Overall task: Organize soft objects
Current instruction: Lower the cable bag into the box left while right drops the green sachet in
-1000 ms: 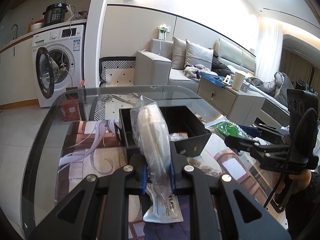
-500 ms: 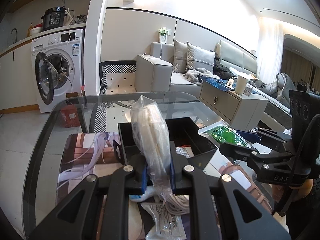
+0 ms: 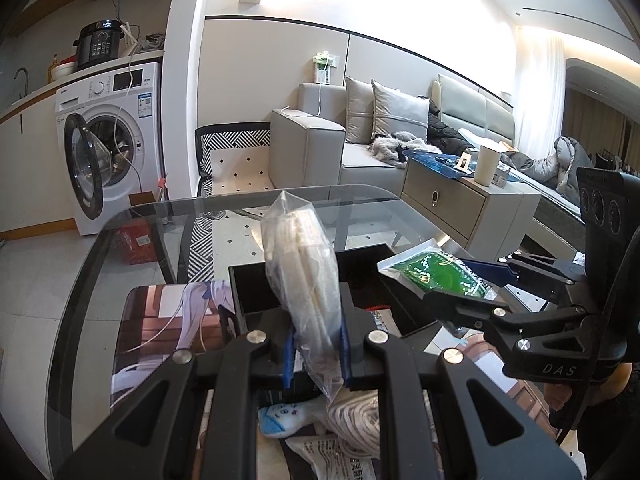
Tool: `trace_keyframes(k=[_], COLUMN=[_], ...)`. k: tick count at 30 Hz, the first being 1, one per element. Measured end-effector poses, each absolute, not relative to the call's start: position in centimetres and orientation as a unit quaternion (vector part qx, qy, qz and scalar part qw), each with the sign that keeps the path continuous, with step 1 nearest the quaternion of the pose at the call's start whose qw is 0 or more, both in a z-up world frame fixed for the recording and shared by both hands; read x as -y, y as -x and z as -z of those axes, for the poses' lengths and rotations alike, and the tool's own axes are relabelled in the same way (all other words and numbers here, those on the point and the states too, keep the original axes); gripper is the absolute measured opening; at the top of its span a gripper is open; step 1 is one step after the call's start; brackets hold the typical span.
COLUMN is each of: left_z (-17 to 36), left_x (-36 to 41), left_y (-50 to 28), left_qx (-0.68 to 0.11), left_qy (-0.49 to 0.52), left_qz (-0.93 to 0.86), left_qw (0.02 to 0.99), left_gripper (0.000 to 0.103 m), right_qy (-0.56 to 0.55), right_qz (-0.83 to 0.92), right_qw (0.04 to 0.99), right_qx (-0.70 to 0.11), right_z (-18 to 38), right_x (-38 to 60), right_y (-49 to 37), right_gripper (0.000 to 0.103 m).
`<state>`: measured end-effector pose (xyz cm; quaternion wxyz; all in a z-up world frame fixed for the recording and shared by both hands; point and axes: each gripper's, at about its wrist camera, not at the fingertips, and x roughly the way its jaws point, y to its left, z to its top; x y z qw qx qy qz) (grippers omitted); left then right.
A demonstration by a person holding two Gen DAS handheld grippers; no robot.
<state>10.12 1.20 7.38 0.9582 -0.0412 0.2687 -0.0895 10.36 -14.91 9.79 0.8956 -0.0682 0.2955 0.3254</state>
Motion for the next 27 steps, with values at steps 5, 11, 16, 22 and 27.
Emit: trace_keyframes(k=[5,11,16,22,27], left_z=[-7.1,-6.8,-6.6,-5.9,-5.2], left_x=[-1.1,-1.2,-1.2,-1.1,-1.0], left_y=[-11.0,-11.9,-12.7,-13.7,-14.6], left_qx=[-0.272,-0.275,-0.280,-0.289,-0.297], left_qy=[0.038,0.037,0.039,0.041,0.038], left_qz=[0.090,0.090,0.091,0.092,0.093], left_qw=[0.957,0.956,0.955,0.952,0.949], left_gripper=[0.015,0.015,0.015,0.015,0.015], right_qy=[0.070,0.074,0.079,0.082,0.085], right_qz=[-0.324,-0.327,-0.329,-0.328,-0.326], right_qw=[0.893,0.890,0.887,0.884,0.882], right_qx=[-0.303,-0.309,-0.315,-0.324,-0.330], right_z=[-9.2,-8.7,-8.2,-7.4,-6.8], right_x=[14.7,14.1,13.4,13.1,12.8], right_y=[-11.5,-12.6,-13.5,-14.4,-15.3], right_gripper=[0.051,0.051,0.051,0.051,0.051])
